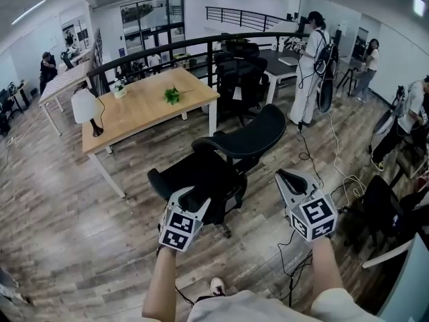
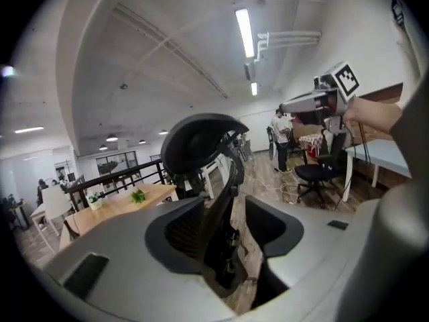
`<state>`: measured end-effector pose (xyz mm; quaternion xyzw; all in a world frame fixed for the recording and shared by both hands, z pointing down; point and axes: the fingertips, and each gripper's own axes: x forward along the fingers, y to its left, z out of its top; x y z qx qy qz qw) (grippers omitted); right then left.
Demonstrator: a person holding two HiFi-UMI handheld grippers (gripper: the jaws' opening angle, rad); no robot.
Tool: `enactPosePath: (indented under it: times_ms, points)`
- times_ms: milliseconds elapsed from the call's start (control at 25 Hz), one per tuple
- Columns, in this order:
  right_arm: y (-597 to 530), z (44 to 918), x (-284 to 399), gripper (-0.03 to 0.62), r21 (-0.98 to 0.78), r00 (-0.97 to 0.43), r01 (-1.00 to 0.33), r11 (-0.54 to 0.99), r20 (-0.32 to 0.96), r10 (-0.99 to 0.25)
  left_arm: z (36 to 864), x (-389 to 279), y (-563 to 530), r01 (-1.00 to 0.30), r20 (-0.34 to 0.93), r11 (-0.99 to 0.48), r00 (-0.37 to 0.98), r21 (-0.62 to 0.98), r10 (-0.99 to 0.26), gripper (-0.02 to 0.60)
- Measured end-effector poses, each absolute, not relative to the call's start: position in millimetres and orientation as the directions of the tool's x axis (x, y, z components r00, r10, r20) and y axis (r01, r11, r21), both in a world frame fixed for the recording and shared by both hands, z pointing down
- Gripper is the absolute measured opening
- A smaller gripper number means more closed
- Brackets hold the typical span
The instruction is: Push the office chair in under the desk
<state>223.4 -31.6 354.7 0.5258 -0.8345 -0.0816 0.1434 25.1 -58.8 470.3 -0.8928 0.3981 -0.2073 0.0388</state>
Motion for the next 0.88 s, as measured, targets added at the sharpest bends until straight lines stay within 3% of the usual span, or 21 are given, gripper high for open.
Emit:
enactPosePath:
  times_ms: [400,880]
  points:
    - [-74,377,214,0.043,0.374,-0.41,-0.801,0.467,0.225,-0.884,532,29,-116,-0.528,0.549,-0.761,0.534,-0.378,-0.643,0.23]
    - [-98,376,196,0.044,0.661,-0.389,-0.575,0.483,0.298,-0.872,572,41,-140,-0.366,0.676,-0.839,0.5,-0.402,-0.541,0.229]
